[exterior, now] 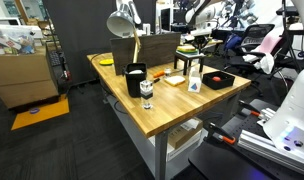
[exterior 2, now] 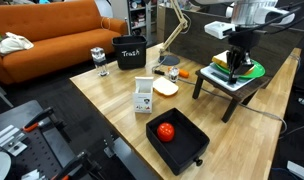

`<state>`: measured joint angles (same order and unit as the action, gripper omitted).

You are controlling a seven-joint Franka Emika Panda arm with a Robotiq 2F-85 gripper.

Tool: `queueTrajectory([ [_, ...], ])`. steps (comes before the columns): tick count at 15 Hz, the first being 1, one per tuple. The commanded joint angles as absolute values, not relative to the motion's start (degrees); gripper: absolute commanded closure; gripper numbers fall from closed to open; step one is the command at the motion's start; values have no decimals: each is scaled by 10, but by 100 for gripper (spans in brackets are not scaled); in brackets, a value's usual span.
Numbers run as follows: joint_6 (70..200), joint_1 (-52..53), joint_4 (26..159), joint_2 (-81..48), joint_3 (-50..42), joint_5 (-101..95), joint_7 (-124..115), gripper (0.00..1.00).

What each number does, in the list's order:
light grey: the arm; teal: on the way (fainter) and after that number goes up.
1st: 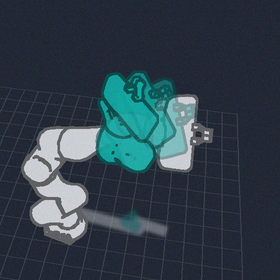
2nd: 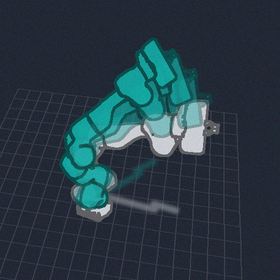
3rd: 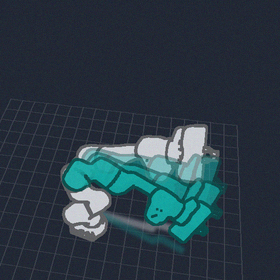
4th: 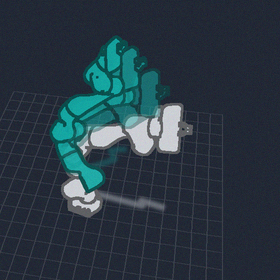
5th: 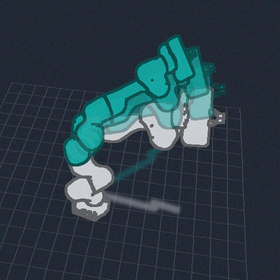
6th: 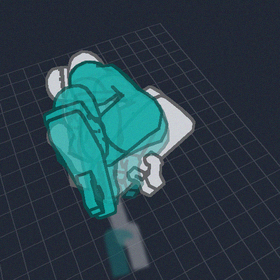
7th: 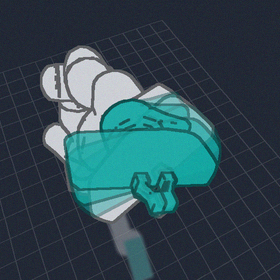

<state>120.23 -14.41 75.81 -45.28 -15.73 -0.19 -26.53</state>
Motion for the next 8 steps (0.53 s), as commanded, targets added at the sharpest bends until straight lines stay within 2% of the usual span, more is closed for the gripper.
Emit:
queueTrajectory([
  [1,1183,-147,743,-464,-156,6,-264,100],
  [8,1184,-151,741,-465,-150,11,-254,100],
])
